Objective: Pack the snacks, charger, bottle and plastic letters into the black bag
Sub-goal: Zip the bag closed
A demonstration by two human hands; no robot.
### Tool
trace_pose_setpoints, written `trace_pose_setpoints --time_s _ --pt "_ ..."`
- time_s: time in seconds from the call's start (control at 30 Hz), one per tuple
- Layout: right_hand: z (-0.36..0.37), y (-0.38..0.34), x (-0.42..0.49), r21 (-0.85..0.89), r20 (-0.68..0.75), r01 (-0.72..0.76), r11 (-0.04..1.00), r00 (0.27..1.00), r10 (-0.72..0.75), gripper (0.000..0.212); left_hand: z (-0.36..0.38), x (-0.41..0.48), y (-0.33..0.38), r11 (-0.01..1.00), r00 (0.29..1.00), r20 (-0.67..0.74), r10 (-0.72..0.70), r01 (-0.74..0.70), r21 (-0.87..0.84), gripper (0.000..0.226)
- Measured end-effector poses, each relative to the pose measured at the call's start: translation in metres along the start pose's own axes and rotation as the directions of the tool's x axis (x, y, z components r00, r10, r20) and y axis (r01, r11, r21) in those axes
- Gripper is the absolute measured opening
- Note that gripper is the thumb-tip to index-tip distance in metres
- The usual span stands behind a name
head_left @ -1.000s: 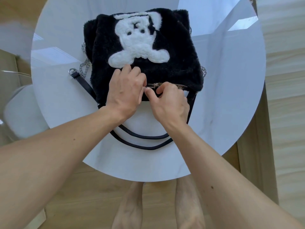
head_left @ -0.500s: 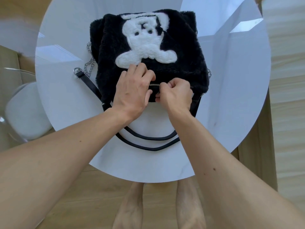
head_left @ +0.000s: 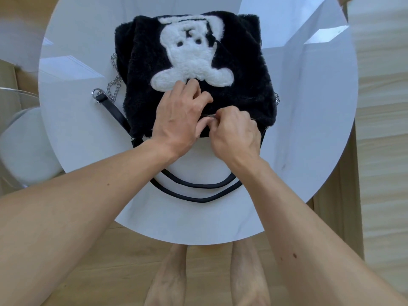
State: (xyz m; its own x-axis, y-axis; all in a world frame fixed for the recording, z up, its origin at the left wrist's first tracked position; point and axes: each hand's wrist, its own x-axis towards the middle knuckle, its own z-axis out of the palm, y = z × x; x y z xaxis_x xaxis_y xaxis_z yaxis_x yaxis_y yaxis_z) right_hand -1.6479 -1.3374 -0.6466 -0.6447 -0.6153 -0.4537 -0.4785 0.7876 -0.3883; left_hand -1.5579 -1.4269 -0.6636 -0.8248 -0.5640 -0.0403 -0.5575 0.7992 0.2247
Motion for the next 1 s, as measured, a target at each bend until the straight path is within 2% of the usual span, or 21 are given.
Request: trace_pose_setpoints --time_s 0.13,0.23,0.33,0.43,0.6,0.8,0.9,1.0 --pt "-0.003 0.011 -0.005 0.064 -0.079 0.100 0.993 0.992 -0.094 0.032 -0.006 0.005 -0.005 0.983 0.987 -0.009 0.159 -0.158 0.090 0.021" --pt "-0.001 0.019 -0.011 0.039 -0.145 0.110 0.993 0.984 -0.103 0.031 -0.008 0.007 -0.011 0.945 0.962 0.034 0.272 -0.273 0.178 0.030" --pt "0.007 0.016 -0.016 0.075 -0.194 0.144 0.987 0.973 -0.127 0.028 -0.008 0.013 -0.007 0.917 0.951 0.101 0.293 -0.309 0.251 0.043" --pt "0.009 0.017 -0.014 0.098 -0.214 0.098 0.990 0.974 -0.075 0.029 -0.008 0.016 -0.005 0.917 0.953 0.104 0.285 -0.303 0.260 0.028" --pt "0.005 0.030 -0.006 0.035 -0.233 0.044 0.998 0.972 -0.035 0.029 -0.010 0.019 -0.013 0.921 0.938 0.120 0.324 -0.342 0.189 0.019" --pt "0.002 0.036 -0.007 0.030 -0.276 0.023 0.999 0.961 -0.014 0.030 -0.020 0.029 -0.016 0.928 0.925 0.141 0.353 -0.365 0.070 0.020" --pt "-0.001 0.033 -0.008 0.074 -0.290 -0.020 0.997 0.956 0.040 0.031 -0.021 0.033 -0.016 0.936 0.925 0.151 0.348 -0.353 0.009 0.019" --pt "0.001 0.019 -0.013 0.157 -0.303 0.005 0.988 0.952 0.043 0.030 -0.022 0.035 -0.022 0.947 0.927 0.209 0.312 -0.285 -0.148 0.017"
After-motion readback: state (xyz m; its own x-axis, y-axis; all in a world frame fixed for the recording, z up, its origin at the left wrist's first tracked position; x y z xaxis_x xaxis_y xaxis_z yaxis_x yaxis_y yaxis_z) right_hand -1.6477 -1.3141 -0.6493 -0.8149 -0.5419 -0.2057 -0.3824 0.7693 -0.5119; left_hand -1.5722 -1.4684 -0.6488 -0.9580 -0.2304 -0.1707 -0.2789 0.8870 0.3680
